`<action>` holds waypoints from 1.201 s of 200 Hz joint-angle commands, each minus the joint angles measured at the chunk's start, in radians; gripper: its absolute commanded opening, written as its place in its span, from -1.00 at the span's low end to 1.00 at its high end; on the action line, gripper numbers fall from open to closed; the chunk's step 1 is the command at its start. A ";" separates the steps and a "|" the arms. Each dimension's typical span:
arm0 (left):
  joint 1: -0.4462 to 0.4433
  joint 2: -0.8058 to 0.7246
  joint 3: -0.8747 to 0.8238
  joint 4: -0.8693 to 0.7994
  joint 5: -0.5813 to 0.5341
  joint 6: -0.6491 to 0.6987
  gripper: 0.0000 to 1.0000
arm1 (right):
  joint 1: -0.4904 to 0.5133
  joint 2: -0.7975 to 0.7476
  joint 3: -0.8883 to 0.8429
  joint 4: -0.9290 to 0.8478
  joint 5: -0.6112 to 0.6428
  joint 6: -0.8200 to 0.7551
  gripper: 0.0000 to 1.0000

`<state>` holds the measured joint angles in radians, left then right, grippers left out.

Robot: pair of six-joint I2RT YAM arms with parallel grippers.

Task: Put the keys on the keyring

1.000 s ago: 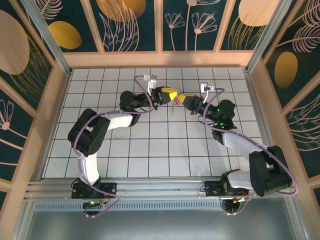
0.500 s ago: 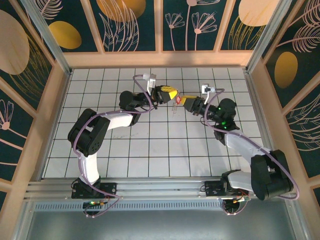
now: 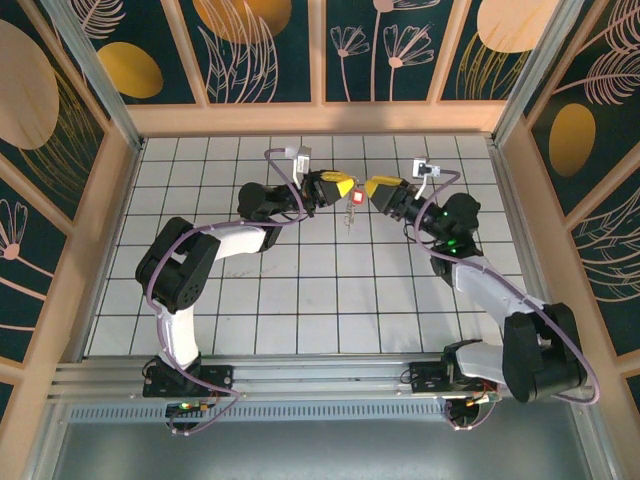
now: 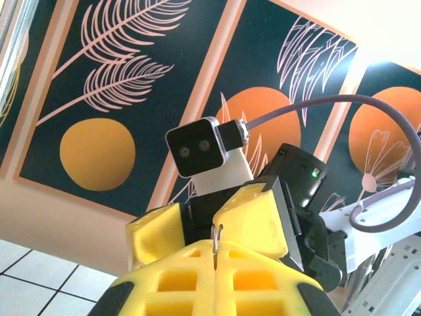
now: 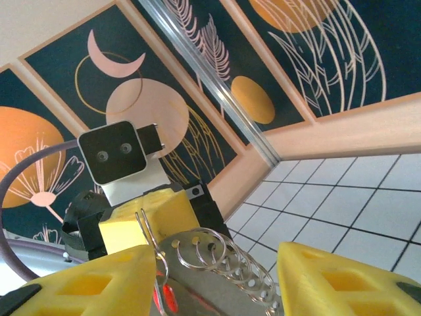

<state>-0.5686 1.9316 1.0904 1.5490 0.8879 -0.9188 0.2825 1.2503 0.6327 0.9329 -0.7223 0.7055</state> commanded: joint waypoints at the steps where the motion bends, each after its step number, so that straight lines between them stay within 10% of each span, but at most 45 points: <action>1: 0.001 0.022 0.022 0.101 -0.026 -0.053 -1.00 | 0.029 0.042 0.045 0.126 0.020 0.028 0.05; 52: 0.001 0.031 0.023 0.127 -0.034 -0.080 -1.00 | 0.063 0.116 0.059 0.217 0.024 0.060 -0.01; 128: 0.001 0.039 0.032 0.131 -0.033 -0.088 -1.00 | 0.067 0.141 0.056 0.253 0.000 0.071 -1.00; 219: 0.001 0.032 0.030 0.118 -0.063 -0.091 -1.00 | 0.062 0.135 0.035 0.314 -0.013 0.078 -1.00; 240: 0.001 0.022 0.026 0.088 -0.083 -0.073 -0.73 | 0.053 0.133 0.033 0.308 -0.010 0.079 -1.00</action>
<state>-0.5629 1.9636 1.0927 1.5829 0.8322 -1.0000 0.3450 1.3849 0.6613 1.1683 -0.7155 0.7727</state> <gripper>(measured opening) 0.074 0.055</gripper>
